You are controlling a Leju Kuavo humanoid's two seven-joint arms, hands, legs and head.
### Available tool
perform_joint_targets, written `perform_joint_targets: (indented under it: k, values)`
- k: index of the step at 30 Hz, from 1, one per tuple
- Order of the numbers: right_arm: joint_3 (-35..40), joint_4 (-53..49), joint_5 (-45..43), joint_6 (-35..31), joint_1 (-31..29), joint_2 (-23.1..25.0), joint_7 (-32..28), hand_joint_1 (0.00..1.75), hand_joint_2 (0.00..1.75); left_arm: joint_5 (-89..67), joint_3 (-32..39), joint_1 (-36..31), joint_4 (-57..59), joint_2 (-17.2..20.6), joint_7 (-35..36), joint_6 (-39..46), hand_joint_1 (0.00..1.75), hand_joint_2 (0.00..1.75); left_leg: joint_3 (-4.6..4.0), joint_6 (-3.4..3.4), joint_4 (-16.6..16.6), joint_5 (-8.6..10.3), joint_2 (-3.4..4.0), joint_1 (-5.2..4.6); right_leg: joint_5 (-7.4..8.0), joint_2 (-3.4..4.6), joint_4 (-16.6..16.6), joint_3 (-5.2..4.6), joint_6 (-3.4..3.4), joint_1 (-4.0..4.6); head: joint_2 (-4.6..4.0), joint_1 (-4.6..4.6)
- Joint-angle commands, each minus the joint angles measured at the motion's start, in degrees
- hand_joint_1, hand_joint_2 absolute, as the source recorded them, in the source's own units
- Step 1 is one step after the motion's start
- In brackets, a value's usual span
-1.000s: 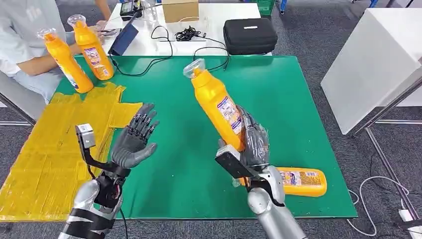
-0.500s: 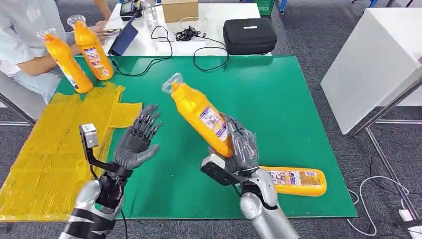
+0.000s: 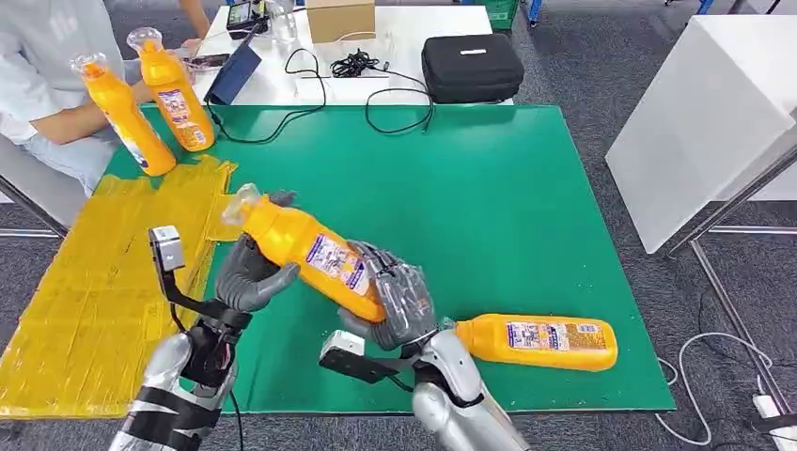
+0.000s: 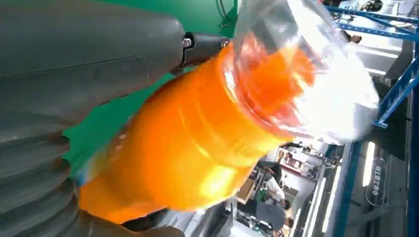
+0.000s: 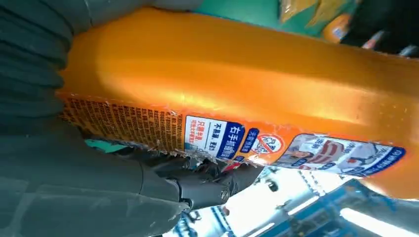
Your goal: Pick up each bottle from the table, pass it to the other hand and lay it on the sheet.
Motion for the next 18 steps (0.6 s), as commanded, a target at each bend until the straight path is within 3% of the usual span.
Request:
perform_joint_targets:
  k: [1, 18]
  values:
    - [4.1, 6.3, -0.1, -0.4, -3.3, 0.1, -0.2, 1.66, 1.75, 0.4, -1.9, -3.1, 4.9, 0.9, 0.2, 0.2, 0.00, 1.75, 0.16, -0.04, 0.0, -0.03, -0.03, 0.03, -0.04, -0.07, 0.0, 0.17, -0.04, 0.04, 0.00, 0.00]
    - [6.3, 7.8, -0.6, -0.6, -4.1, 0.2, 0.1, 1.69, 1.75, 2.5, -1.0, -3.1, 6.3, 0.8, 0.4, 0.8, 0.00, 1.75, 0.23, -0.05, 0.0, -0.06, 0.00, 0.03, -0.07, -0.05, 0.0, 0.23, -0.05, 0.05, 0.00, 0.02]
